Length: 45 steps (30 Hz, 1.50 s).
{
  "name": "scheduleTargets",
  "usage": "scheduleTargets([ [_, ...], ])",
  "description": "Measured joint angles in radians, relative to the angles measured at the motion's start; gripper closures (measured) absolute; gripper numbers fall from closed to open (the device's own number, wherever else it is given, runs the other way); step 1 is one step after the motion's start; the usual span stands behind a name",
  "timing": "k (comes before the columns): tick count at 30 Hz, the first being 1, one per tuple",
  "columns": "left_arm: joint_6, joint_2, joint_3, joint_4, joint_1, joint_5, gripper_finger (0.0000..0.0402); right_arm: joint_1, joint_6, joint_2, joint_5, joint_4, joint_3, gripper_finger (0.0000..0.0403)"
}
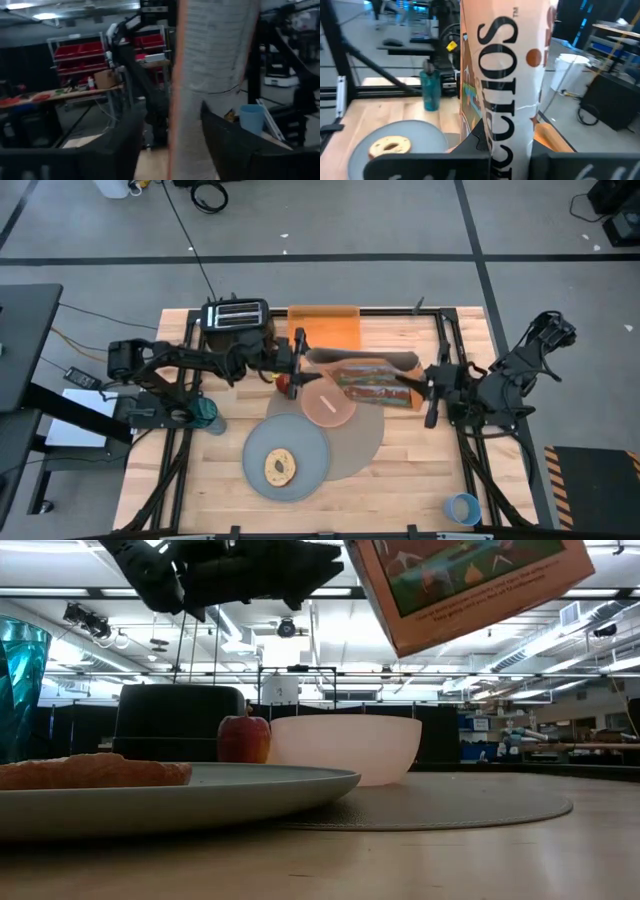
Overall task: Arrange a breakfast setting
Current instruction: Pour the cereal from the cereal box into the pink bowl
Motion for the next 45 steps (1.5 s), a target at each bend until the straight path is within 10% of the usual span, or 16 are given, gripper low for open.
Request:
scheduleTargets([
  [8, 0.097, 0.000, 0.001, -0.052, -0.104, 0.029, 0.0093, 0.002, -0.072, 0.008, -0.060, 0.089, 0.000, 0.0395],
  [22, -0.186, 0.000, 0.001, 0.217, -0.115, -0.036, 0.0092, -0.098, -0.157, 0.081, -0.114, 0.154, 0.000, 0.0394],
  [27, -0.218, 0.000, 0.001, 0.208, -0.098, -0.046, 0.0151, -0.128, -0.194, 0.102, -0.112, 0.228, 0.000, 0.0394],
  [36, -0.192, -0.006, 0.001, 0.211, -0.066, -0.033, 0.0380, -0.158, -0.192, 0.109, -0.120, 0.209, 0.000, 0.0357],
  [45, -0.199, -0.027, -0.001, 0.204, -0.037, -0.030, 0.0392, -0.147, -0.212, 0.078, -0.115, 0.167, 0.000, 0.0249],
])
